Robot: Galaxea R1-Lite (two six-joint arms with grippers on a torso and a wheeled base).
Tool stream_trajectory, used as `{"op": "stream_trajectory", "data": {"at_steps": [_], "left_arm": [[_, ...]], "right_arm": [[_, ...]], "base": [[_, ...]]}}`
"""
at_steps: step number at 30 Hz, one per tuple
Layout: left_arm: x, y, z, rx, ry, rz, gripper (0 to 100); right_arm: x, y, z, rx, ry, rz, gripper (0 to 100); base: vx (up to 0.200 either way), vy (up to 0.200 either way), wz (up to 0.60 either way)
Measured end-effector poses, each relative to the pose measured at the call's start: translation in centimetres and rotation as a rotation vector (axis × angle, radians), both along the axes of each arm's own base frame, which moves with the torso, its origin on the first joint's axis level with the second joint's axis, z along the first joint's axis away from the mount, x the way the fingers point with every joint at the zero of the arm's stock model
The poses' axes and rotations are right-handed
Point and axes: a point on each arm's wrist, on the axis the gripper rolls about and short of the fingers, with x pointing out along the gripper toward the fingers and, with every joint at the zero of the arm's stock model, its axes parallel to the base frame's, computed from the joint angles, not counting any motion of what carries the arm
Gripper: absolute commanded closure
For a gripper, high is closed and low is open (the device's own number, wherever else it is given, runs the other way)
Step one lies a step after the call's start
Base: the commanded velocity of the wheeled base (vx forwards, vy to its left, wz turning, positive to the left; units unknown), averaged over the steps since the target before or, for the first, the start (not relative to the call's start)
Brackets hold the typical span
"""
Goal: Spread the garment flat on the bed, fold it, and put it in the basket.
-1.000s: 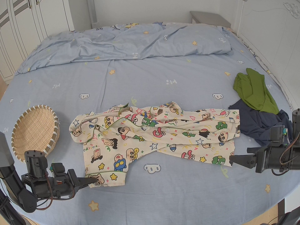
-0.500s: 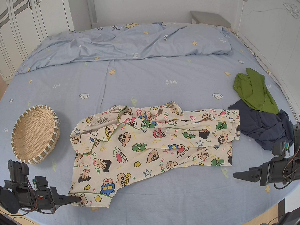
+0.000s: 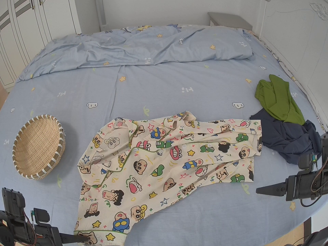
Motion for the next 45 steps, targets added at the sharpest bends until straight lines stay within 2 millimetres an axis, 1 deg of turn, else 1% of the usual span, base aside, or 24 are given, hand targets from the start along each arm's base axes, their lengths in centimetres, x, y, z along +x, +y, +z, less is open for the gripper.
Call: {"op": "stream_trajectory", "data": {"at_steps": [2,6,12,19,21,22,23,29,36,45], "left_arm": [[-0.5,-0.1,0.1,0.001,-0.014,-0.017,100],[-1.7,-0.3,0.1,0.005,0.011,-0.041,100],[-1.9,-0.4,0.6,0.02,-0.025,-0.063,100],[-2.0,-0.3,0.9,0.027,-0.058,-0.061,100],[-2.1,-0.4,1.0,0.027,-0.069,-0.062,100],[-2.2,-0.4,1.0,0.027,-0.076,-0.064,100],[-2.2,-0.4,1.0,0.027,-0.078,-0.064,100],[-2.3,-0.4,1.1,0.026,-0.093,-0.068,100],[-2.4,-0.4,1.1,0.026,-0.099,-0.069,100],[-2.4,-0.4,1.1,0.026,-0.101,-0.069,100]], "right_arm": [[0.4,0.1,0.5,0.0,0.003,-0.001,0],[1.4,0.5,0.9,-0.01,0.032,-0.003,0],[3.9,0.7,0.4,-0.004,0.078,-0.02,0],[8.1,0.7,-1.2,0.016,0.146,-0.047,0],[9.4,0.7,-1.6,0.016,0.164,-0.055,0],[10.3,0.8,-1.8,0.016,0.171,-0.059,0],[10.6,0.8,-1.9,0.016,0.174,-0.061,0],[13.8,1.5,-2.5,0.006,0.226,-0.066,0],[15.9,2.4,-2.4,-0.018,0.312,-0.063,0],[16.7,3.4,-2.0,-0.05,0.415,-0.051,0]], "base": [[0.0,0.0,0.0],[0.0,0.0,0.0],[0.0,0.0,0.0],[0.0,0.0,0.0],[0.0,0.0,0.0],[0.0,0.0,0.0],[0.0,0.0,0.0],[0.0,0.0,0.0],[0.0,0.0,0.0],[0.0,0.0,0.0]]}}
